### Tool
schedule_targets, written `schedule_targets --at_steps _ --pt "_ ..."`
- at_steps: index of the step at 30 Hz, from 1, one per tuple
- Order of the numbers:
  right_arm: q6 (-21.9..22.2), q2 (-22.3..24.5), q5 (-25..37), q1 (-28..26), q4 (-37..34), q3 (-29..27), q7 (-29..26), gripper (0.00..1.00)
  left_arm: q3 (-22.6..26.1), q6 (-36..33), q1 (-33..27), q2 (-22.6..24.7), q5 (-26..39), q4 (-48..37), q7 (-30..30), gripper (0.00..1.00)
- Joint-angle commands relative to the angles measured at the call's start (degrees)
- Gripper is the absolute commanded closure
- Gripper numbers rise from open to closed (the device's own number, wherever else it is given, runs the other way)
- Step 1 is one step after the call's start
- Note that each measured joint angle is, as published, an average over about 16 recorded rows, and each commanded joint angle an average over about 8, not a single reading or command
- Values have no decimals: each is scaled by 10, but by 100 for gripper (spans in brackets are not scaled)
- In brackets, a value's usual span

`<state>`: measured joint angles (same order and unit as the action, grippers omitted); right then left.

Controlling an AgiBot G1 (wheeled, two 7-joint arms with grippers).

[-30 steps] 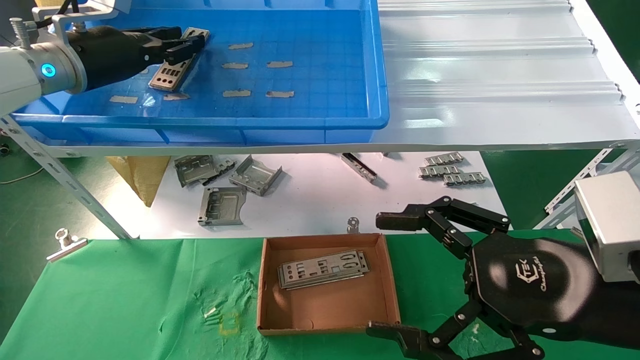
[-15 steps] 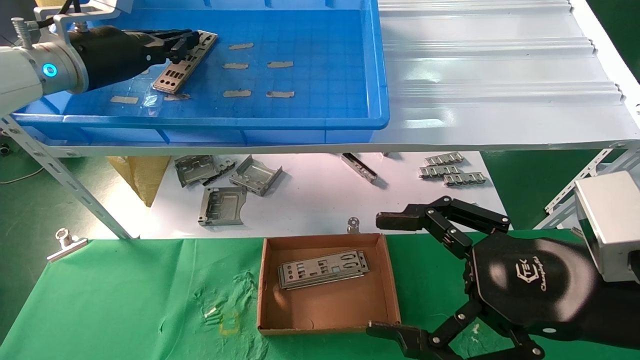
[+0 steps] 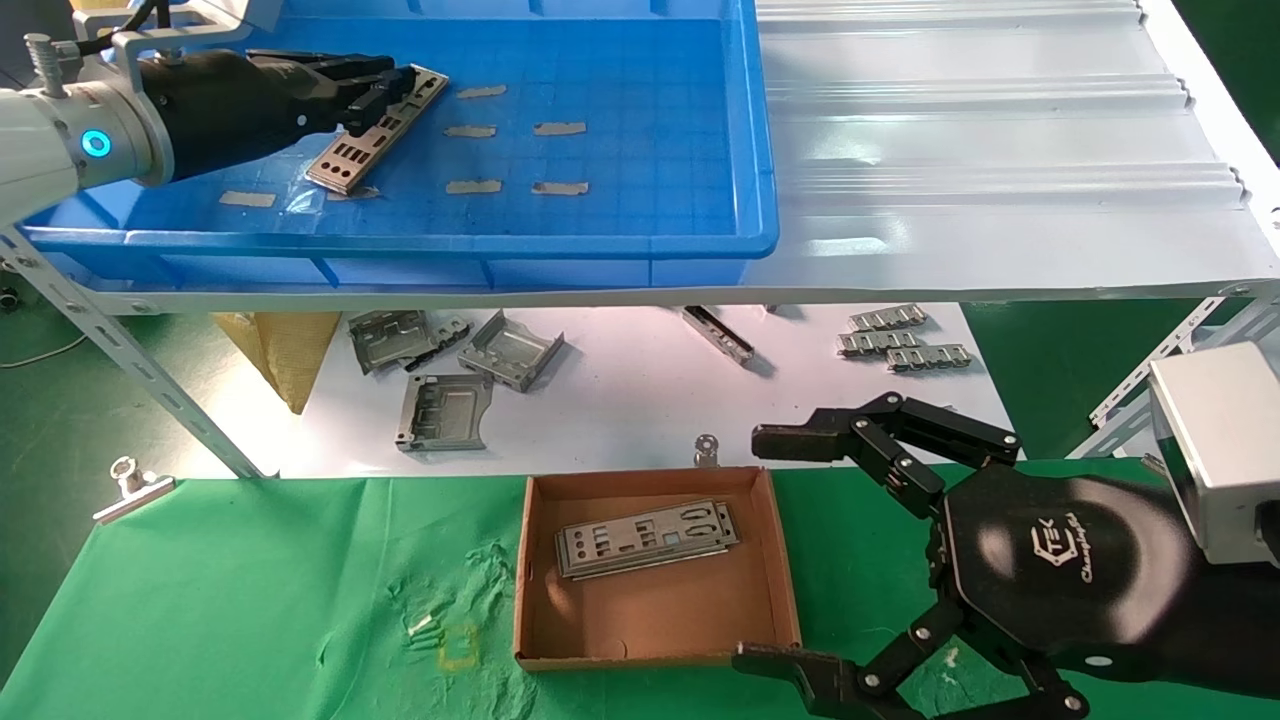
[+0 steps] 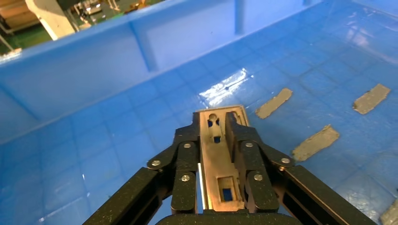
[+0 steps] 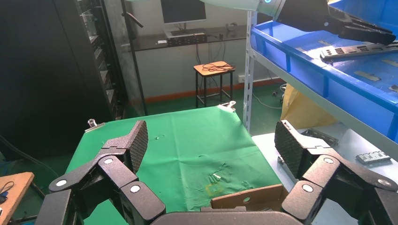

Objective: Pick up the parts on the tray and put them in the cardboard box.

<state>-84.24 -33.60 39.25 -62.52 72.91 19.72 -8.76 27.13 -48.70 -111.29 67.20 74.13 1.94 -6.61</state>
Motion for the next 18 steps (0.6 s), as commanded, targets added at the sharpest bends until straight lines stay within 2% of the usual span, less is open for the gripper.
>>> schedule_targets --at_steps 1,11,18 --pt "0 0 0 0 0 0 0 0 0 -4 0 -2 0 4 -10 0" --pt "0 0 0 0 0 0 0 0 0 -8 -6 0 0 -6 -20 0" --pt "0 0 0 0 0 0 0 0 -1 -13 -7 5 -1 -21 -2 30"
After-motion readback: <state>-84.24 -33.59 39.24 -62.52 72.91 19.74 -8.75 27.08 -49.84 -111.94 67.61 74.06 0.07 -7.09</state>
